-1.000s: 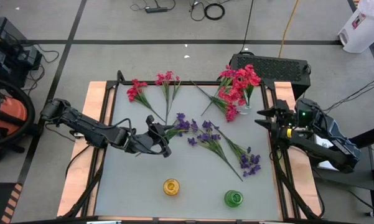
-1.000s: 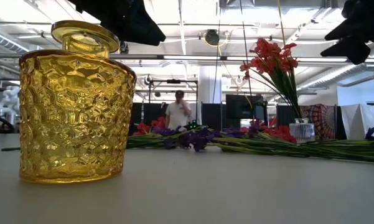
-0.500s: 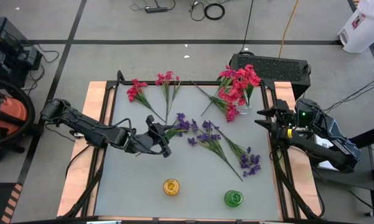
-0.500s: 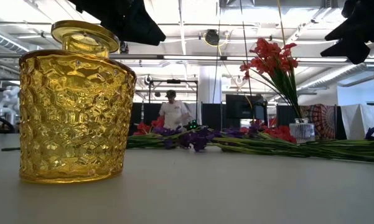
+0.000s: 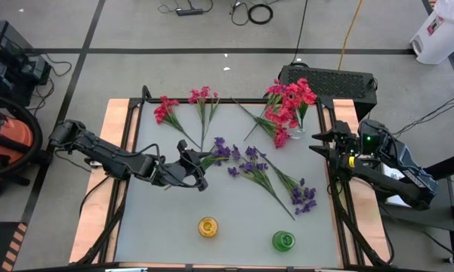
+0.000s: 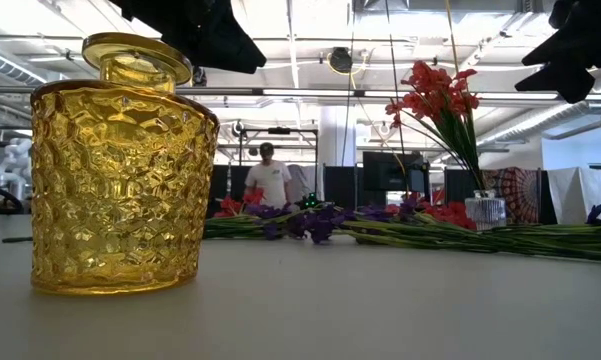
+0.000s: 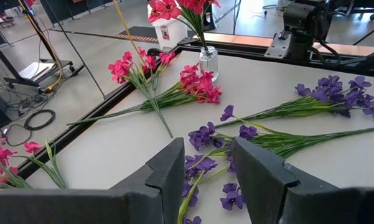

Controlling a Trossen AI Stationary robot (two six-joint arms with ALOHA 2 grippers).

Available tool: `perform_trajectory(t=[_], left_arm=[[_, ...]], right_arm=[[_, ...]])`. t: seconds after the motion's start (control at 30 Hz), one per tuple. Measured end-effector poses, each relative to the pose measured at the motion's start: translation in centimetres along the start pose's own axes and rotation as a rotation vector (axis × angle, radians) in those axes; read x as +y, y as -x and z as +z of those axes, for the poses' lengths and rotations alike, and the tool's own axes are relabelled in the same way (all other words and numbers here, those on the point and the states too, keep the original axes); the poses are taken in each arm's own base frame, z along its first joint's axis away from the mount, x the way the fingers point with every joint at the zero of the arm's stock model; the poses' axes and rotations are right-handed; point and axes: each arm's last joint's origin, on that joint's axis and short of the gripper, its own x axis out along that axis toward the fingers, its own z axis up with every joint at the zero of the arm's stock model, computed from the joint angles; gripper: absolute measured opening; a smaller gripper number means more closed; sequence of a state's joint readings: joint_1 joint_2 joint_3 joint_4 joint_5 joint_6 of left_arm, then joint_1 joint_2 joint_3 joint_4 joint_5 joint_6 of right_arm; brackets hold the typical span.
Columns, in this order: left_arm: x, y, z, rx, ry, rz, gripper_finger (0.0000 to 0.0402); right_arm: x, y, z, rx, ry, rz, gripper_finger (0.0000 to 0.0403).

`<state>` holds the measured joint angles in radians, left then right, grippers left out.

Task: Sort flowers into vase by color
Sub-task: Put the red flower into the transparent vase

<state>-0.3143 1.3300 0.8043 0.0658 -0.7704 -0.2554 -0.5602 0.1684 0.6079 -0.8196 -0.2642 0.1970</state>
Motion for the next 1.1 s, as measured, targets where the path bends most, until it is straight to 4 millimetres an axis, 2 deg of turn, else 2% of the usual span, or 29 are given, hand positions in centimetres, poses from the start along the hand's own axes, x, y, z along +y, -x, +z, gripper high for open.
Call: perform_trajectory(t=[0.13,0.27,0.57,0.73,0.87,1.1], left_arm=[[0.1,0.0,0.0,-0.002,0.0,0.018,0.0144],[0.5,0.1,0.9,-0.017,0.058,0.121,0.0144],[2.9,-0.3,3.2,0.082,0.154,0.31,0.0144],[5.1,-0.5,4.3,0.156,0.134,0.426,0.0144],[7.2,-1.0,4.4,0.205,0.139,0.531,0.0144],[12.2,-2.1,3.7,0.267,0.315,0.76,0.0144]], right_arm=[[0.0,0.0,0.0,0.0,0.0,0.0,0.0247],[0.0,0.0,0.0,0.0,0.0,0.0,0.0247],[0.0,0.0,0.0,0.001,0.0,-0.001,0.0247],[0.0,0.0,0.0,0.001,0.0,-0.001,0.0247],[0.0,0.0,0.0,0.001,0.0,-0.001,0.0247],[0.0,0.0,0.0,0.001,0.0,-0.001,0.0247]])
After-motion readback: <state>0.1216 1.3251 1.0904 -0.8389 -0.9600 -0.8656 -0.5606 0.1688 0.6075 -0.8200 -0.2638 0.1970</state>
